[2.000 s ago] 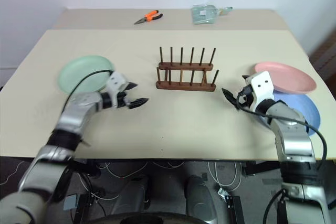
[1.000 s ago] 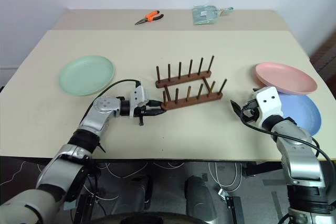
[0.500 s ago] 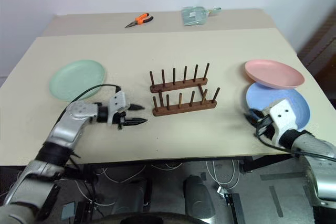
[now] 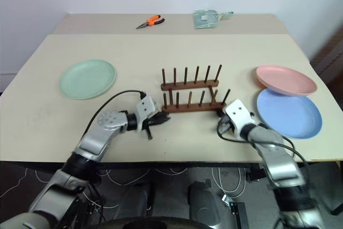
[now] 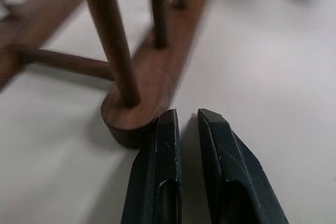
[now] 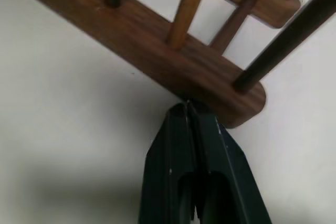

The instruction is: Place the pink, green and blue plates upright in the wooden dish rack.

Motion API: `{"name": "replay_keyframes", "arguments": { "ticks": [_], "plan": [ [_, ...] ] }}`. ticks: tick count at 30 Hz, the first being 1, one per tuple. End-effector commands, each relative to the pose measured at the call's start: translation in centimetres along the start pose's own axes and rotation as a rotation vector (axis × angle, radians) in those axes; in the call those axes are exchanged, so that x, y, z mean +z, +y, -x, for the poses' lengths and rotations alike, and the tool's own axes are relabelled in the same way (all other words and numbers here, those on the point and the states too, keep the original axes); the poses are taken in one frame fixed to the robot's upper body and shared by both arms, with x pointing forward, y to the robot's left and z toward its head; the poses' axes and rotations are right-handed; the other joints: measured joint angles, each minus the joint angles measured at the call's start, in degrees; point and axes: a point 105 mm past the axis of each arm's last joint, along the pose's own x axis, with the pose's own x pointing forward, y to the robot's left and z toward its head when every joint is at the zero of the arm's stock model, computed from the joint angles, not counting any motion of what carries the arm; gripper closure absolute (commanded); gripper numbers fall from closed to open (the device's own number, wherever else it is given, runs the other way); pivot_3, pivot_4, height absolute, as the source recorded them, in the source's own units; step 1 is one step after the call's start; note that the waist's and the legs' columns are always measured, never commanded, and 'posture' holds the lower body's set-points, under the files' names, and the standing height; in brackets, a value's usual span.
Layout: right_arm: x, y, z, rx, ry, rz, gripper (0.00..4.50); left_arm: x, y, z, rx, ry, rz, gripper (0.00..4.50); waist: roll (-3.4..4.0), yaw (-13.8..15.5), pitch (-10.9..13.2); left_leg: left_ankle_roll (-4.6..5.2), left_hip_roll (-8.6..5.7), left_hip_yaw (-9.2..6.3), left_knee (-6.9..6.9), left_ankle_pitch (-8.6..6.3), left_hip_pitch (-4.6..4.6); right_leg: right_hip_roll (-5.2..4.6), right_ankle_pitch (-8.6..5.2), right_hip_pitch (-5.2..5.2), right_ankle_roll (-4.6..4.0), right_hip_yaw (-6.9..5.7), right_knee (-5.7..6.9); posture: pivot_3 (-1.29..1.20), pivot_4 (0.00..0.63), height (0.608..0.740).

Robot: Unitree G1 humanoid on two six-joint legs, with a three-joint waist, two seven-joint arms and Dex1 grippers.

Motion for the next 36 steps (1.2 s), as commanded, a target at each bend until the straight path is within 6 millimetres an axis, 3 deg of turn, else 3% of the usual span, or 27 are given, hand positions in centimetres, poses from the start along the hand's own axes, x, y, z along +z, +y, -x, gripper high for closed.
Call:
{"name": "replay_keyframes", "arguments": {
  "ticks": [1, 6, 9, 11, 13, 16, 19, 23, 26, 29, 33, 36],
  "plan": [
    [-0.4, -1.0, -1.6, -0.069, 0.023, 0.017, 4.5, -3.5, 4.0, 0.8, 0.236, 0.127, 0.062, 3.88, -0.04, -0.29, -0.02, -0.01, 0.0, -0.02, -0.01, -0.01, 0.18, 0.01, -0.01, 0.15, 0.0, 0.0, -0.01, 0.0, 0.15, 0.74],
    [0.4, -2.0, -2.5, -0.083, 0.002, 0.03, 4.5, -3.5, 5.1, 0.5, 0.271, 0.114, 0.068, 3.88, -0.02, -0.9, -0.05, -0.01, 0.0, -0.02, -0.23, -0.01, 0.43, 0.0, -0.06, 0.33, 0.06, 0.0, -0.04, 0.0, 0.15, 0.74],
    [1.2, -3.2, -1.1, -0.072, -0.029, 0.06, 3.69, -2.7, 4.6, 0.7, 0.229, 0.071, 0.025, 3.93, -0.02, -0.98, -0.05, -0.01, -0.01, -0.02, -0.29, -0.01, 0.42, 0.0, 0.04, 0.32, -0.05, 0.0, -0.02, 0.0, 0.15, 0.74],
    [2.5, -4.4, 0.4, -0.087, -0.073, 0.126, 2.74, -1.8, 4.3, 1.1, 0.203, 0.019, -0.032, 3.93, -0.02, -1.01, -0.05, -0.01, -0.01, -0.02, -0.31, -0.01, 0.38, 0.0, 0.03, 0.29, -0.03, 0.0, -0.02, 0.0, 0.15, 0.74],
    [4.1, -6.2, 3.3, -0.099, -0.093, 0.292, 1.77, -0.7, 3.8, 2.3, 0.138, -0.037, -0.094, 3.93, 0.09, -1.07, 0.01, -0.01, -0.02, -0.02, -0.35, -0.02, 0.21, -0.01, 0.0, 0.15, 0.03, 0.0, -0.02, 0.0, 0.15, 0.74],
    [4.8, -8.3, 5.6, -0.136, -0.063, 0.401, 1.77, 0.8, 3.9, 3.3, 0.12, -0.096, -0.188, 3.93, 0.12, -1.28, 0.02, 0.0, -0.03, -0.01, -0.33, -0.02, -0.31, -0.03, 0.04, -0.36, 0.12, 0.02, 0.01, 0.0, 0.15, 0.74],
    [4.7, -12.3, 7.6, -0.259, 0.052, 0.531, 1.77, 2.6, 3.7, 4.2, 0.061, -0.155, -0.253, 3.93, 0.09, -1.07, 0.04, 0.0, -0.02, 0.02, -0.28, -0.02, -0.48, -0.01, 0.06, -0.59, -0.02, 0.03, 0.05, 0.0, 0.15, 0.74],
    [3.2, -15.1, 8.4, -0.328, 0.203, 0.671, 1.77, 4.9, 3.1, 4.4, -0.009, -0.233, -0.259, 3.93, 0.08, -0.9, 0.05, 0.0, -0.03, 0.09, -0.27, -0.02, -0.54, -0.05, 0.03, -0.6, -0.07, 0.04, -0.03, 0.0, 0.15, 0.74],
    [1.7, -16.4, 8.0, -0.354, 0.288, 0.752, 1.77, 6.7, 1.9, 4.6, -0.087, -0.293, -0.247, 3.93, 0.06, -0.76, 0.06, 0.0, -0.04, 0.12, -0.27, -0.02, -0.57, -0.07, 0.03, -0.63, -0.06, 0.05, -0.04, 0.0, 0.15, 0.74],
    [0.2, -17.4, 7.1, -0.389, 0.344, 0.795, 2.65, 8.4, 1.1, 4.7, -0.119, -0.356, -0.198, 3.93, 0.11, -1.11, 0.11, 0.0, -0.04, 0.21, -0.26, -0.02, -0.57, -0.07, 0.03, -0.66, -0.07, 0.14, -0.02, 0.0, 0.15, 0.74],
    [-1.0, -16.9, 6.6, -0.356, 0.358, 0.798, 4.48, 8.0, 0.7, 5.1, -0.118, -0.344, -0.175, 3.93, 0.1, -1.28, 0.13, 0.01, -0.03, 0.21, -0.31, -0.02, -0.54, -0.02, 0.05, -0.7, -0.01, 0.18, 0.0, 0.0, 0.15, 0.74],
    [-1.1, -16.6, 6.4, -0.354, 0.346, 0.798, 4.48, 7.1, 0.4, 5.3, -0.121, -0.31, -0.177, 3.93, 0.18, -1.35, 0.17, 0.02, -0.03, 0.24, -0.32, -0.02, -0.54, -0.02, 0.05, -0.71, 0.02, 0.25, 0.01, 0.0, 0.15, 0.74]
  ]
}}
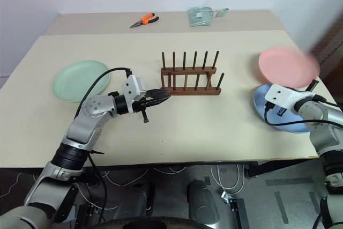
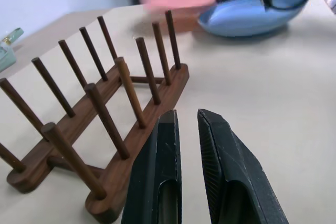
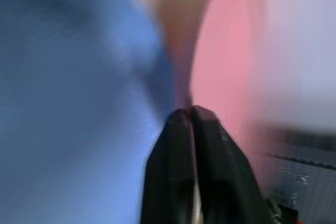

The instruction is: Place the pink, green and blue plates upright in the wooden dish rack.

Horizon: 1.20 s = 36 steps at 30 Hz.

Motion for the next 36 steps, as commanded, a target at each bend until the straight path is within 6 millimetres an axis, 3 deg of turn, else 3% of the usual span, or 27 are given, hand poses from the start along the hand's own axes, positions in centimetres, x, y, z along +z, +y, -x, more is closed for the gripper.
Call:
{"name": "replay_keyframes", "arguments": {
  "ticks": [1, 6, 9, 12, 20, 30, 33, 36],
  "plan": [
    [0.6, -1.2, 0.1, -0.052, -0.032, 0.006, 4.48, 0.3, -0.2, 0.7, 0.008, -0.002, -0.022, 3.93, -0.01, 0.06, 0.01, 0.0, 0.0, 0.0, 0.01, 0.0, 0.0, 0.0, 0.0, 0.01, 0.0, 0.01, 0.0, 0.0, 0.15, 0.74],
    [0.8, -1.5, 0.3, -0.05, -0.05, -0.04, 4.48, -0.1, -0.2, 0.8, 0.015, 0.011, -0.016, 3.93, -0.03, 0.28, 0.02, 0.0, -0.02, 0.0, 0.09, 0.0, 0.0, -0.01, -0.02, 0.07, -0.05, 0.02, -0.02, 0.0, 0.15, 0.74],
    [0.8, -1.9, 0.4, -0.062, -0.049, -0.004, 3.54, 0.0, -0.1, 0.5, 0.017, 0.007, -0.015, 3.93, -0.03, 0.25, 0.02, 0.0, -0.03, 0.0, 0.08, 0.0, -0.02, -0.01, -0.02, 0.06, -0.04, 0.02, -0.03, 0.0, 0.15, 0.74],
    [1.0, -2.0, 0.4, -0.068, -0.058, 0.049, 2.14, 0.1, 0.0, 0.3, 0.017, 0.003, -0.018, 3.93, -0.03, 0.22, 0.02, 0.0, -0.02, 0.0, 0.07, 0.0, -0.02, -0.01, -0.02, 0.04, -0.04, 0.02, -0.02, 0.0, 0.15, 0.74],
    [1.4, -2.8, 0.3, -0.086, -0.073, 0.098, 2.14, 0.1, 0.0, 0.1, 0.009, 0.001, -0.024, 3.93, -0.02, 0.08, 0.02, 0.0, -0.02, 0.0, 0.06, 0.0, 0.0, 0.0, -0.02, 0.03, -0.04, 0.02, 0.0, 0.0, 0.15, 0.74],
    [0.9, -3.1, -2.2, -0.062, -0.046, 0.084, 2.14, 0.1, 0.0, 0.0, 0.009, 0.002, -0.03, 3.93, -0.03, 0.07, 0.03, 0.0, -0.02, 0.02, 0.06, 0.0, 0.0, -0.01, -0.02, 0.05, -0.05, 0.03, -0.02, 0.0, 0.15, 0.74],
    [0.8, -3.1, -2.5, -0.045, -0.047, 0.074, 2.96, 0.1, 0.1, 0.2, 0.014, 0.003, -0.029, 3.93, -0.01, 0.07, 0.04, 0.0, -0.02, 0.02, 0.06, 0.0, 0.0, -0.01, -0.02, 0.04, -0.05, 0.04, -0.02, 0.0, 0.15, 0.74],
    [0.5, -3.1, -2.6, -0.044, -0.042, 0.068, 4.4, 0.1, 0.0, 0.3, 0.018, 0.003, -0.027, 3.93, 0.01, 0.1, 0.05, 0.0, -0.03, 0.02, 0.06, 0.0, 0.0, -0.01, -0.02, 0.05, -0.05, 0.05, -0.02, 0.0, 0.15, 0.74]
  ]
}}
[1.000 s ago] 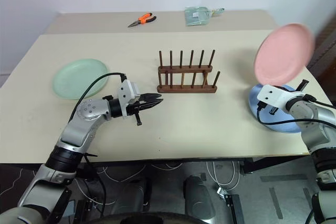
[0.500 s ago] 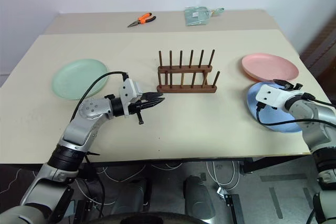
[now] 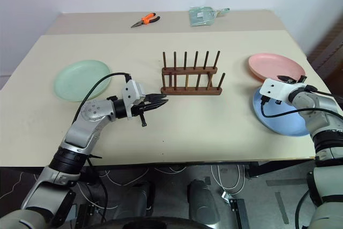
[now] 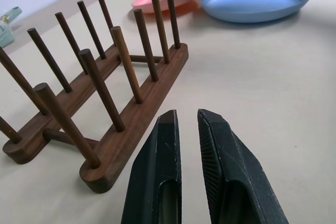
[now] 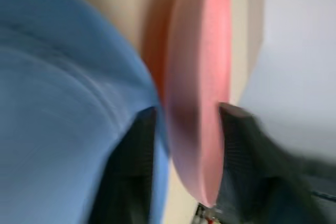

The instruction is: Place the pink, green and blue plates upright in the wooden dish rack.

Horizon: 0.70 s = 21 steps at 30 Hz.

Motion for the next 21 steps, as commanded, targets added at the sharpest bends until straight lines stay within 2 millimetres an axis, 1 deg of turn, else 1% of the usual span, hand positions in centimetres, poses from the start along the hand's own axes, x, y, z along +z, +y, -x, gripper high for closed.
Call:
{"name": "replay_keyframes", "arguments": {
  "ticks": [1, 6, 9, 11, 14, 16, 17, 18, 19, 20, 21],
  "plan": [
    [-0.2, -1.5, 0.1, -0.049, -0.004, -0.005, 4.46, 0.8, 0.2, 0.2, 0.012, -0.022, -0.036, 3.93, 0.04, -0.02, 0.02, 0.0, 0.0, 0.0, 0.0, 0.0, 0.0, -0.01, 0.0, -0.01, 0.0, 0.0, 0.0, 0.0, 0.15, 0.74],
    [-0.4, -1.3, 0.1, -0.057, 0.001, 0.008, 4.46, 0.6, -0.1, 0.1, 0.006, -0.017, -0.034, 3.93, 0.07, -0.05, 0.04, 0.0, 0.0, 0.0, 0.0, 0.0, 0.01, 0.0, 0.01, -0.01, 0.0, 0.01, 0.02, 0.0, 0.15, 0.74],
    [-0.3, -2.0, 0.3, -0.101, -0.012, 0.016, 4.46, 0.7, -0.1, 0.0, 0.007, -0.018, -0.035, 3.93, 0.08, -0.09, 0.05, 0.0, 0.0, 0.01, 0.0, 0.0, 0.01, 0.0, 0.01, -0.01, 0.01, 0.03, 0.02, 0.0, 0.15, 0.74],
    [0.1, -2.8, 0.6, -0.141, -0.031, 0.058, 4.46, 0.7, 0.1, 0.1, 0.012, -0.017, -0.039, 3.93, 0.08, -0.08, 0.05, 0.0, 0.0, 0.01, 0.0, 0.0, 0.01, 0.01, 0.01, -0.02, 0.02, 0.03, 0.03, 0.0, 0.15, 0.74],
    [1.7, -5.1, 1.4, -0.229, -0.094, 0.095, 4.46, 0.5, 0.7, 0.3, 0.047, -0.012, -0.053, 3.93, 0.09, -0.08, 0.05, 0.0, 0.0, 0.01, 0.0, 0.0, 0.01, 0.0, 0.02, -0.03, 0.02, 0.04, 0.03, 0.0, 0.15, 0.74],
    [4.7, -7.7, 2.6, -0.311, -0.223, 0.05, 4.46, 0.4, 2.1, 0.9, 0.123, -0.005, -0.073, 3.93, 0.11, -0.12, 0.06, 0.0, 0.0, 0.02, 0.0, 0.0, 0.01, 0.01, 0.02, -0.03, 0.03, 0.05, 0.03, 0.0, 0.15, 0.74],
    [6.6, -8.8, 3.3, -0.335, -0.315, -0.032, 4.46, 0.3, 3.0, 1.2, 0.166, -0.005, -0.07, 3.93, 0.12, -0.22, 0.07, 0.0, 0.0, 0.02, 0.0, 0.0, 0.01, 0.01, 0.03, -0.04, 0.05, 0.06, 0.04, 0.0, 0.15, 0.74],
    [9.2, -9.7, 4.4, -0.333, -0.444, -0.147, 4.46, 0.1, 3.9, 1.8, 0.212, 0.002, -0.074, 3.93, 0.12, -0.27, 0.07, 0.0, 0.0, 0.02, 0.0, 0.0, 0.02, 0.02, 0.06, -0.04, 0.11, 0.07, 0.05, 0.0, 0.15, 0.74],
    [12.0, -10.3, 5.8, -0.299, -0.597, -0.288, 4.46, -0.2, 4.6, 2.4, 0.248, 0.012, -0.073, 3.93, 0.1, -0.38, 0.08, 0.0, 0.01, 0.01, -0.02, 0.0, 0.03, 0.04, 0.09, -0.05, 0.16, 0.08, 0.06, 0.0, 0.15, 0.74],
    [14.9, -10.5, 7.7, -0.217, -0.766, -0.454, 4.46, -0.5, 5.2, 3.1, 0.274, 0.022, -0.074, 3.93, 0.07, -0.69, 0.1, 0.0, 0.05, 0.0, -0.02, 0.0, 0.04, 0.07, 0.11, -0.04, 0.19, 0.08, 0.07, 0.0, 0.15, 0.74],
    [17.2, -10.4, 9.6, -0.122, -0.909, -0.556, 4.46, -0.7, 5.6, 3.5, 0.289, 0.029, -0.074, 3.93, 0.07, -0.89, 0.1, 0.01, 0.09, -0.06, -0.04, 0.0, 0.06, 0.13, 0.12, -0.02, 0.22, 0.06, 0.1, 0.0, 0.15, 0.74]
  ]
}}
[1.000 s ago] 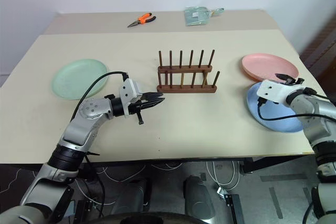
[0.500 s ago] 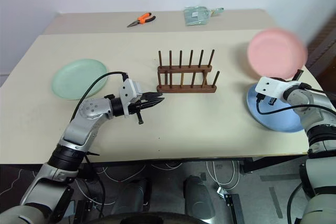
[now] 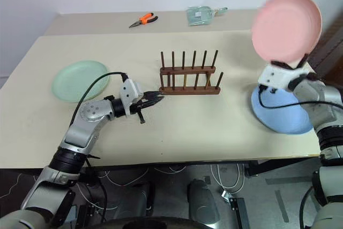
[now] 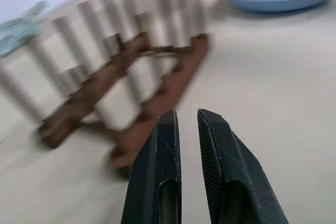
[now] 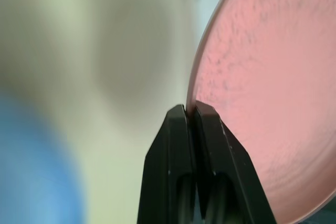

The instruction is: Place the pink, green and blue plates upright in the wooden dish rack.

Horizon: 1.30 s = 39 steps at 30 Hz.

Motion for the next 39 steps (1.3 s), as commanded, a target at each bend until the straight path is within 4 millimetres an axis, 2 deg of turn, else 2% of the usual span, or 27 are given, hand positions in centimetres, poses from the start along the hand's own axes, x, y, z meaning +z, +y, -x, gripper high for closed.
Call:
{"name": "replay_keyframes", "arguments": {
  "ticks": [1, 3, 6, 11, 20, 32, 39],
  "plan": [
    [11.2, -0.8, 1.9, 0.157, -0.459, -0.47, 4.46, 0.4, 2.7, 1.5, 0.099, -0.013, -0.048, 3.93, 0.01, -0.04, 0.01, 0.0, 0.03, -0.1, 0.01, 0.0, 0.0, 0.05, 0.01, 0.02, 0.01, -0.03, 0.02, 0.0, 0.15, 0.74],
    [13.8, -0.6, 3.3, 0.28, -0.575, -0.709, 4.46, 0.2, 2.9, 1.9, 0.096, -0.009, -0.055, 3.93, -0.01, 0.66, 0.02, 0.01, 0.03, -0.33, 0.01, 0.0, -0.06, 0.03, 0.0, 0.06, 0.01, -0.26, 0.03, 0.0, 0.15, 0.74],
    [15.4, -0.3, 4.6, 0.395, -0.656, -0.842, 4.46, 0.3, 2.9, 2.1, 0.093, -0.014, -0.056, 3.93, -0.08, 2.37, 0.05, 0.01, -0.04, -0.37, 0.09, 0.0, -0.16, -0.13, -0.01, 0.11, -0.03, -0.38, -0.07, 0.0, 0.15, 0.74],
    [13.2, -0.4, 3.5, 0.416, -0.598, -0.921, 4.46, 0.6, 2.3, 2.0, 0.084, -0.031, -0.047, 3.93, -0.09, 2.62, 0.05, 0.01, -0.12, -0.31, 0.22, 0.0, -0.39, -0.23, -0.11, -0.01, -0.24, -0.37, -0.16, 0.0, 0.15, 0.74],
    [9.9, 0.1, 2.7, 0.489, -0.513, -0.981, 4.46, 0.6, 1.2, 1.9, 0.055, -0.034, -0.032, 3.93, -0.06, 2.13, 0.06, 0.01, -0.05, -0.28, 0.09, 0.0, -0.44, -0.1, 0.0, -0.27, -0.04, -0.37, -0.03, 0.0, 0.15, 0.74],
    [8.5, 1.7, 3.5, 0.587, -0.484, -1.047, 4.46, 0.5, 0.9, 1.9, 0.035, -0.026, -0.024, 3.93, -0.06, 2.26, 0.07, 0.01, -0.06, -0.27, 0.11, 0.0, -0.5, -0.11, 0.0, -0.27, -0.03, -0.37, -0.07, 0.0, 0.15, 0.74],
    [6.5, 2.1, 3.3, 0.559, -0.428, -1.124, 4.46, 0.5, 0.8, 1.8, 0.024, -0.025, -0.024, 3.93, -0.06, 2.24, 0.07, 0.01, -0.06, -0.27, 0.12, 0.0, -0.5, -0.1, 0.0, -0.27, -0.03, -0.37, -0.06, 0.0, 0.15, 0.74]
  ]
}}
